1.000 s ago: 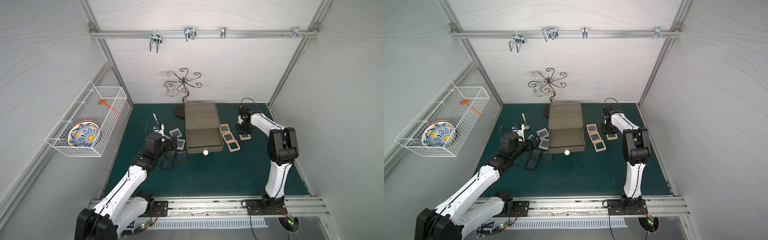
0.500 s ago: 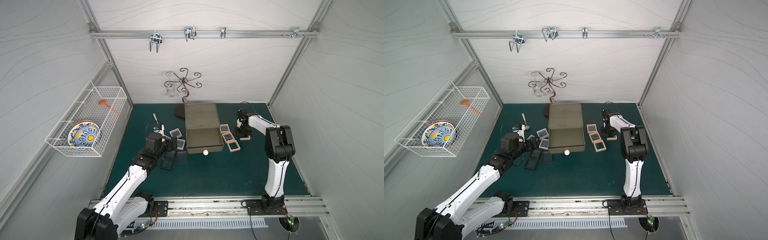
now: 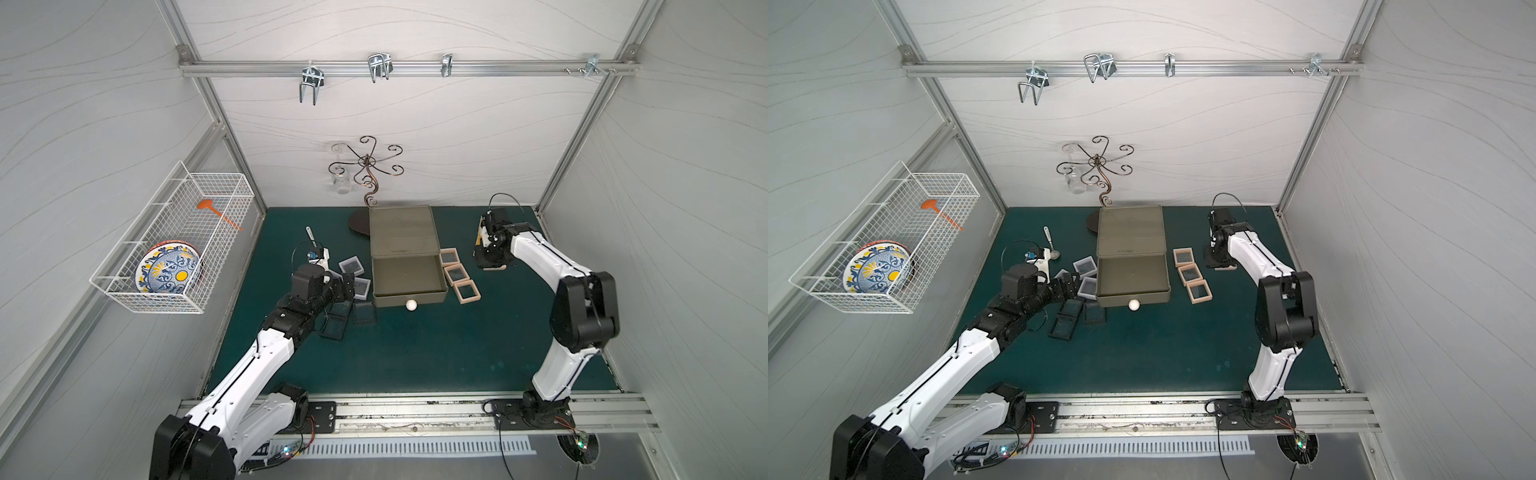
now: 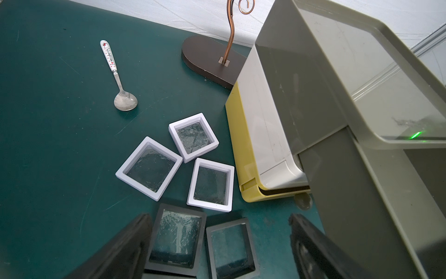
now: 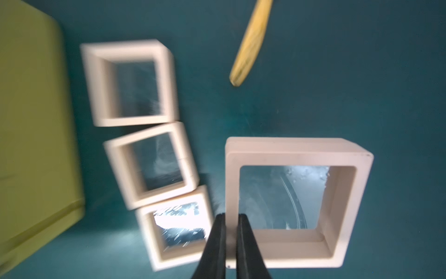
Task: Place the brooch boxes into the drawer by color
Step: Place the brooch box in the drawer.
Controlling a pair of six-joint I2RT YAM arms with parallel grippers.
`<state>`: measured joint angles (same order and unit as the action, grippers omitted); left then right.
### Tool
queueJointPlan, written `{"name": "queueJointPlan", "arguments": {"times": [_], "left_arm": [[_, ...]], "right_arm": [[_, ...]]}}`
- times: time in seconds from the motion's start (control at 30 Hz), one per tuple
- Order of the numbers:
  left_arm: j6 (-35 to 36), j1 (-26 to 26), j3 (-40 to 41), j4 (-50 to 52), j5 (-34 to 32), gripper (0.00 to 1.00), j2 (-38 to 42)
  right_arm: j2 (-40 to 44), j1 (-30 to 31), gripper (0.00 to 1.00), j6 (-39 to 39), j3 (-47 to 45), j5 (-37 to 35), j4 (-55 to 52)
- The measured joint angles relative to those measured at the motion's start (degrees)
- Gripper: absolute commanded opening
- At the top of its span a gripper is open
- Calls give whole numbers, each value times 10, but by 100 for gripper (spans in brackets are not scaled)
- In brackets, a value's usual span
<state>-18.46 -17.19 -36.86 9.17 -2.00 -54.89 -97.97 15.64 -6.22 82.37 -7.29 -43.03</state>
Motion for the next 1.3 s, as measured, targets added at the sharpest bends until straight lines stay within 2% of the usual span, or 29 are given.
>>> {"name": "queueJointPlan", "arguments": {"times": [0.23,0.33,0.4,0.5,0.67,0.87,1.1,1.3], "left_arm": [[-1,0,-1,0,0,93,0],[-2,0,-1,0,0,93,0],[-2,0,-1,0,0,93,1],[-3,0,-1,0,0,93,3],[-4,0,-1,1,-1,93,10],[-4,0,-1,8,-1,93,17],[-4,0,-1,10,-1,93,22],[-5,0,-1,10,-1,93,22]], "right_arm": [[268,50,0,-29,-70,153,74],[302,117,3,-15,-64,205,82],[292,184,2,7,-46,215,76],[234,280,1,43,-13,218,64],[140,362,0,57,24,203,39],[74,402,0,49,76,161,30],[26,403,0,1,125,89,4],[1,403,1,-34,134,82,-10]]}}
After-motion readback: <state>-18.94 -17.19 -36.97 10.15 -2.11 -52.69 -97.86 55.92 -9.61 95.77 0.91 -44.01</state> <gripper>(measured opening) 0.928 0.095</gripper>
